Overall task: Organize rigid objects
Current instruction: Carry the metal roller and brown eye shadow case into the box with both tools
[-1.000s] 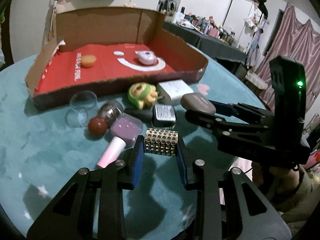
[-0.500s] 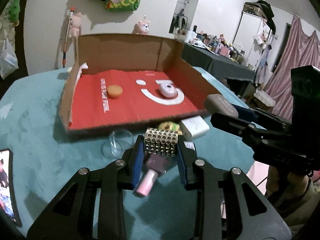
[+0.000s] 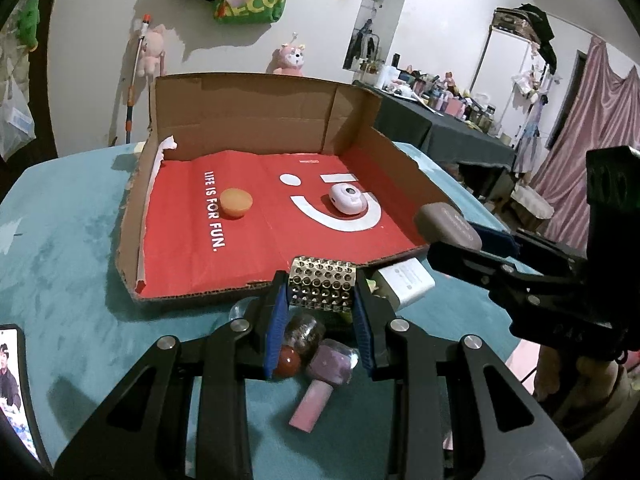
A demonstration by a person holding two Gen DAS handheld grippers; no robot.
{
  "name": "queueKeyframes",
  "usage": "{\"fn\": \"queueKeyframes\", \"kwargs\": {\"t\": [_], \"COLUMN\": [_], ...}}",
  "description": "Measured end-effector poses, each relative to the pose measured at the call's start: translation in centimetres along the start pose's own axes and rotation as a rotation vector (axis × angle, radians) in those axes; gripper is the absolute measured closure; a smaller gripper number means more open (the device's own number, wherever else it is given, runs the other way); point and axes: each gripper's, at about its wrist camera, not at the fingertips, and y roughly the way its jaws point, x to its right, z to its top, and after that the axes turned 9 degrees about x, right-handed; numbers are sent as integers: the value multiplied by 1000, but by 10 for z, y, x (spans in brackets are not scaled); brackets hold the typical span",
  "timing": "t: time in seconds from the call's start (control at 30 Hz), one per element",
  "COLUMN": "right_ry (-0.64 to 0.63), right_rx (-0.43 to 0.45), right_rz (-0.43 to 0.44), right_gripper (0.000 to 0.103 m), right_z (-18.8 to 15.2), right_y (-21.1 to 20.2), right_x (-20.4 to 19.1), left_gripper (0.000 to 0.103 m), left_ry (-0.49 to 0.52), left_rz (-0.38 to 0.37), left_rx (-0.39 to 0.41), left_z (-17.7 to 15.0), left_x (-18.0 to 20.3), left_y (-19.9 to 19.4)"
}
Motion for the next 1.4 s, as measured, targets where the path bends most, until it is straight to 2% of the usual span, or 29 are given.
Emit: {"fn": "queueKeyframes", "kwargs": {"t": [0.37,0.6,0.93,1.4], "right_ry": [39,46,45,39], "right_rx": [-34,-53,-130,-287], "right_rz": [2,-8,-40,-76], "right_gripper": [49,49,49,49], "right_z": [7,15,24,9], "right_y": [24,41,82,132], "right_x": [15,25,40,55], "left_gripper": [74,74,74,74], "left_ry": [-27,-16,-50,-103], "left_rz": [12,49,57,41], "left_rx": [3,-6,-104,-222], "left_z": [20,32,38,26], "left_x": [-14,-24,-44,-61], "left_y": [23,39,77,116]}}
